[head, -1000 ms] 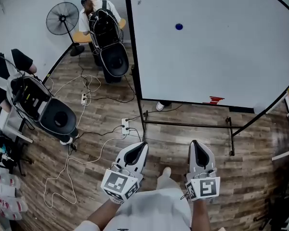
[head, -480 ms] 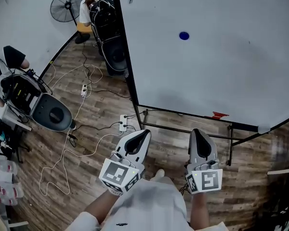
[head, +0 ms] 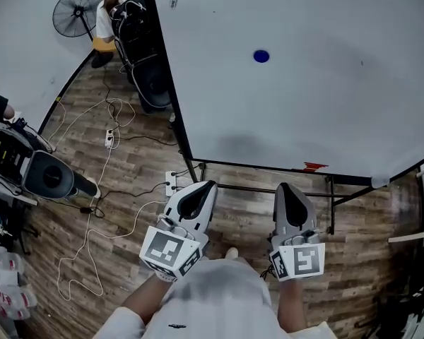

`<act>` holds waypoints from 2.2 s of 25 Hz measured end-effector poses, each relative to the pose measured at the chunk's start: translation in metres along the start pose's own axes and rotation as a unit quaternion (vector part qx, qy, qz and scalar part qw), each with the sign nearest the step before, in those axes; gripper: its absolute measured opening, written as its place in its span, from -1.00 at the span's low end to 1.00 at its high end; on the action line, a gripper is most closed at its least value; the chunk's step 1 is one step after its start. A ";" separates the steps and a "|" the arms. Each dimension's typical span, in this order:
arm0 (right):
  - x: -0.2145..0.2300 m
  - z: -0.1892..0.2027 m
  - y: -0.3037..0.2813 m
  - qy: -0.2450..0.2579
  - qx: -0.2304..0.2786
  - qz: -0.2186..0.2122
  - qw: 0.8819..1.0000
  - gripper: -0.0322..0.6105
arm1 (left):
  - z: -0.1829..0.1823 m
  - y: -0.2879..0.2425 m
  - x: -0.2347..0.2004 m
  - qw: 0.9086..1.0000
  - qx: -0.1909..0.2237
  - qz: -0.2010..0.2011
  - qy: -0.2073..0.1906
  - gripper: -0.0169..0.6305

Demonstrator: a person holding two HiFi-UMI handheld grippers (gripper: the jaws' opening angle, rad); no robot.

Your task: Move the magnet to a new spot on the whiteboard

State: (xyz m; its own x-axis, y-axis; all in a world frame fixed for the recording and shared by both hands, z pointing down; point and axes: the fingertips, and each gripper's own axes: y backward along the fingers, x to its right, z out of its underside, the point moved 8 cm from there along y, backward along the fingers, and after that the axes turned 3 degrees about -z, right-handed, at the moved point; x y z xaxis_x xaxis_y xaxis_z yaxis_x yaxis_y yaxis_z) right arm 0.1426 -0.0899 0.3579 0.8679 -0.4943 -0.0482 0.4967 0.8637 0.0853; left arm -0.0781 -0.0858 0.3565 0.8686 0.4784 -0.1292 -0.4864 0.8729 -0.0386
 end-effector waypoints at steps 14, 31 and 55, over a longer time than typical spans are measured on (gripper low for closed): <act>-0.011 -0.039 -0.059 0.058 0.013 -0.001 0.998 -0.64 | -0.011 -0.017 -0.013 1.000 -0.004 0.022 -0.013 -0.93; -0.006 -0.101 -0.124 0.090 0.070 0.022 0.993 -0.48 | -0.033 -0.029 -0.026 1.000 0.017 0.022 -0.006 -0.93; 0.015 -0.122 -0.203 0.123 0.058 0.084 0.987 -0.44 | -0.037 -0.042 -0.040 1.000 0.020 0.006 -0.007 -0.93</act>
State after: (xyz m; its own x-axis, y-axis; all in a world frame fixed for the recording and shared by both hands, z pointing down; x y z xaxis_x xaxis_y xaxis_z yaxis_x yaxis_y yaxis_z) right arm 0.0547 -0.2607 0.2183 0.9189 -0.2939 -0.2632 0.3546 0.9077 0.2245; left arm -0.0963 -0.1448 0.3267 0.8642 0.4896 -0.1155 -0.4926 0.8702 0.0033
